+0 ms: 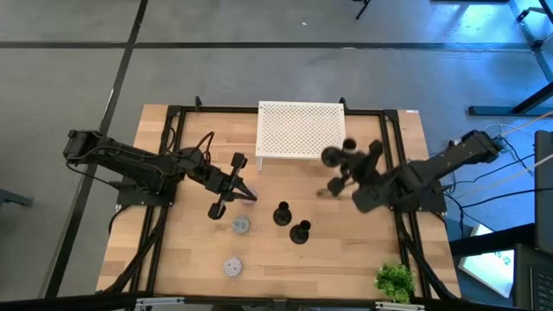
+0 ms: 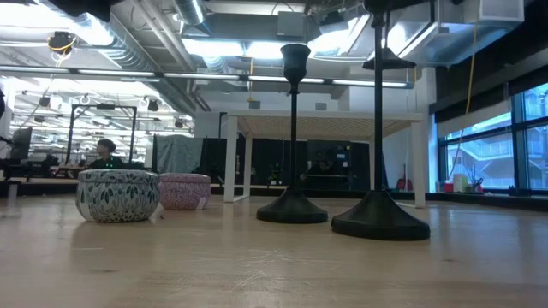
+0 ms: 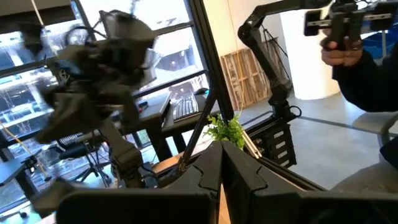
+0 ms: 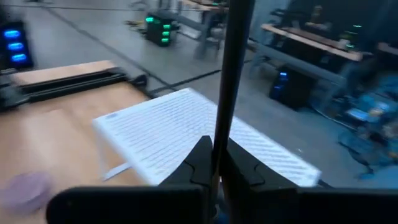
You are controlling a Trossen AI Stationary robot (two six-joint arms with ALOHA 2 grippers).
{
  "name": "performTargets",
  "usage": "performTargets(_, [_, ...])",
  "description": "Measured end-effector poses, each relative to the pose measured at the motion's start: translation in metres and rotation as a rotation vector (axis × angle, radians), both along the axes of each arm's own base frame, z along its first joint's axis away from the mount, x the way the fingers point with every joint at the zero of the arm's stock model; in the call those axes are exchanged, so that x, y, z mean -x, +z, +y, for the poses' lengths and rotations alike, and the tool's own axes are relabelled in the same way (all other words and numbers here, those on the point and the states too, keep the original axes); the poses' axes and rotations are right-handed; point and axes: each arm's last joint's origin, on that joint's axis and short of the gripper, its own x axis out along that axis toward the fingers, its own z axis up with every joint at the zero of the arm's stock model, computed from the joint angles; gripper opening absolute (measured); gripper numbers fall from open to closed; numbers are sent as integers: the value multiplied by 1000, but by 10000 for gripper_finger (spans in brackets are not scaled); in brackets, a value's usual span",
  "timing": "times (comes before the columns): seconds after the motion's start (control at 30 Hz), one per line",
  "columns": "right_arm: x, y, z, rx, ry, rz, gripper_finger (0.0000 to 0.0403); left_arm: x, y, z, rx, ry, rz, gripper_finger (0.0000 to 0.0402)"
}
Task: Pick & Place candle stick holders
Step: Put the bottom candle holder on the shelf
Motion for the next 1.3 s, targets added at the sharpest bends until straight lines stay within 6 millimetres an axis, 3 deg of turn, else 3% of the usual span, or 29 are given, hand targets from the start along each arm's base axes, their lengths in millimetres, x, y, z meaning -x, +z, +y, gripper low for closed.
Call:
performTargets(0.33, [5, 30, -74, -58, -82, -6, 14, 0, 0, 0, -1, 0, -1, 4])
performTargets(0.53, [-12, 48, -103, -22, 219, -48, 14, 0, 0, 0, 14, -2, 10, 4])
performTargets(0.7, [-23, 51, -120, 6, 387, -82, 14, 0, -1, -2, 44, -13, 31, 4])
performTargets(0.87, [-32, 40, -131, -20, 517, -86, 14, 0, -3, -5, 32, -18, 52, 4])
performTargets(1.07, [-30, 26, -136, -54, 384, -71, 14, -1, -3, 0, 44, 177, 43, 4])
performTargets(1.2, [-30, 26, -139, -46, 361, -77, 14, -2, 5, 12, 8, 377, -52, 4])
performTargets(1.3, [-27, 20, -142, -76, 347, -23, 14, -2, 9, 23, 0, 399, -105, 4])
